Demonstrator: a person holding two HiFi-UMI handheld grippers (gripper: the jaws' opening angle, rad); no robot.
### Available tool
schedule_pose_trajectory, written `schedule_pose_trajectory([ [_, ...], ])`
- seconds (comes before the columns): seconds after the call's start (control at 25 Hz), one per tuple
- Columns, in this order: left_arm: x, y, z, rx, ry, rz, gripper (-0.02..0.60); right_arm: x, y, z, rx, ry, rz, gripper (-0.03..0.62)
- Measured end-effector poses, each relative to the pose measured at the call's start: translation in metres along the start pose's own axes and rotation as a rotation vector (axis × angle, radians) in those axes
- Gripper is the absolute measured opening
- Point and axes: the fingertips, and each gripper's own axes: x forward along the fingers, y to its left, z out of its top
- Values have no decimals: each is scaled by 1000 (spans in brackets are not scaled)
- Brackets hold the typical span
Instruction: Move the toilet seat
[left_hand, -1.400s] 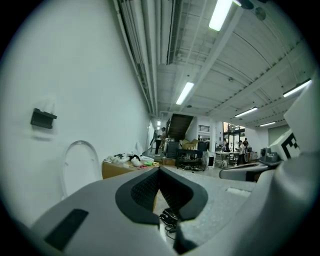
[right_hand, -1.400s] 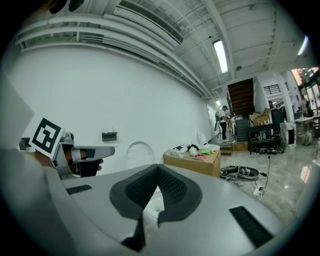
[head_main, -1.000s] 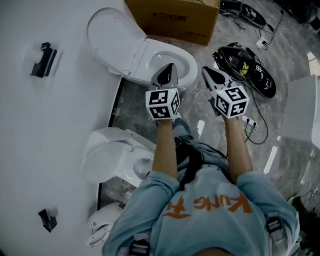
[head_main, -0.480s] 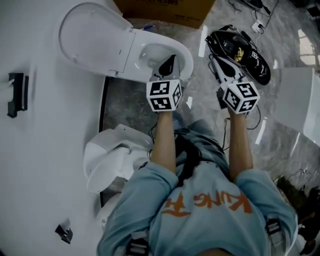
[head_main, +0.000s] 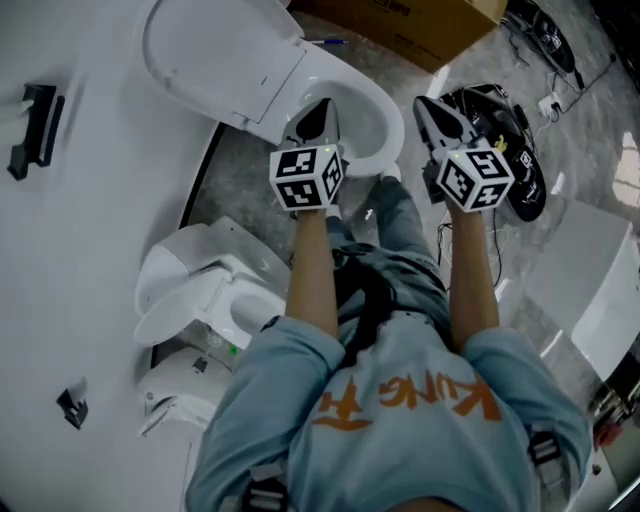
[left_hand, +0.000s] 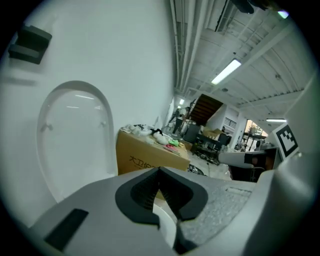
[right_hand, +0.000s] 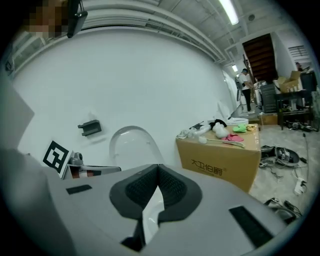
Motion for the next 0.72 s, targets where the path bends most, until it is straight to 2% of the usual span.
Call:
schedule_pose_trajectory([
  [0.12,11,10,9,-25,-23,83,-3,29,-16,19,-19,8,73,-2],
  [0.24,23,6,10,-20,-31,128,-3,56,-29,32,-35,29,154,-1],
  [0.56,38,19,-19,-83,5,261,-3,105,-45,15,-53,141,294,0],
  [0.72,44,12,-57,-95,79,281,-3,120,-58,-11,-1,196,312,-2],
])
